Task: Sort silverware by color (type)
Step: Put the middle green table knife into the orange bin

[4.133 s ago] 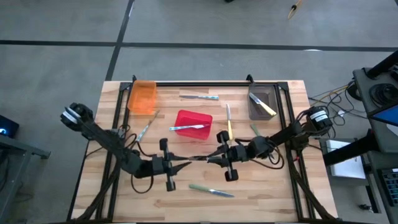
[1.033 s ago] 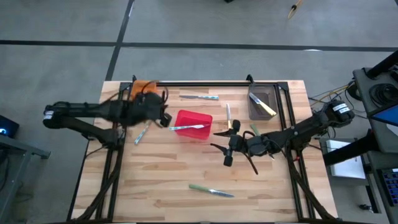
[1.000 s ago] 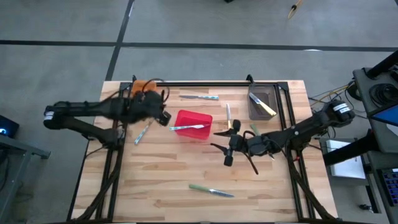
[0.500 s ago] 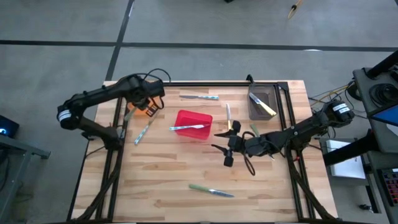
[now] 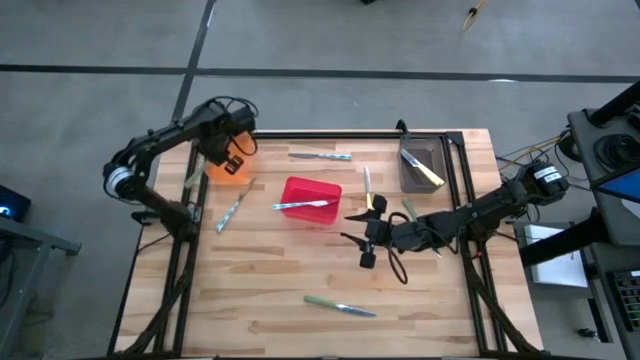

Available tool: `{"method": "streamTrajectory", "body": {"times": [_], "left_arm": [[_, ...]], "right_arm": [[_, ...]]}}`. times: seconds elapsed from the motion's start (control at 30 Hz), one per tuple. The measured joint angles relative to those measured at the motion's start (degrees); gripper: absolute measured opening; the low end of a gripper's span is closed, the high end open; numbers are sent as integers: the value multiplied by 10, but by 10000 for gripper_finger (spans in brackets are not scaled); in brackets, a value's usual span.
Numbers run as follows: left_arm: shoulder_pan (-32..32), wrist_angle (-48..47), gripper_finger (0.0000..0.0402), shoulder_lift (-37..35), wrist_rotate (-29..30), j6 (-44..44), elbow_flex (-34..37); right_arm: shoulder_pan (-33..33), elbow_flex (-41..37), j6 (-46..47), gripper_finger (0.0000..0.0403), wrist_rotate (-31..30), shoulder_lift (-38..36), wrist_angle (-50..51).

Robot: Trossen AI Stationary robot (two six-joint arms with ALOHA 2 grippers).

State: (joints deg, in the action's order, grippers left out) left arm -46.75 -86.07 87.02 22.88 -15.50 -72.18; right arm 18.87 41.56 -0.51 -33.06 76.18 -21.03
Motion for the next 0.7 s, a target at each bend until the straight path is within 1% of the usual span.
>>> {"method": "streamTrajectory", "body": {"times": [0.07, 0.2, 0.53, 0.7], "left_arm": [[-14, 15, 54, 10, 0, 14, 0], [-32, 15, 54, 42, 0, 33, 0], [-37, 14, 54, 155, 2, 73, -14], [-42, 6, 60, 191, 5, 85, -26]], "right_arm": [[0, 0, 0, 192, 0, 0, 2], [0, 0, -5, 192, 0, 0, 6], [0, 0, -10, 192, 0, 0, 17], [0, 0, -9, 192, 0, 0, 31]]}}
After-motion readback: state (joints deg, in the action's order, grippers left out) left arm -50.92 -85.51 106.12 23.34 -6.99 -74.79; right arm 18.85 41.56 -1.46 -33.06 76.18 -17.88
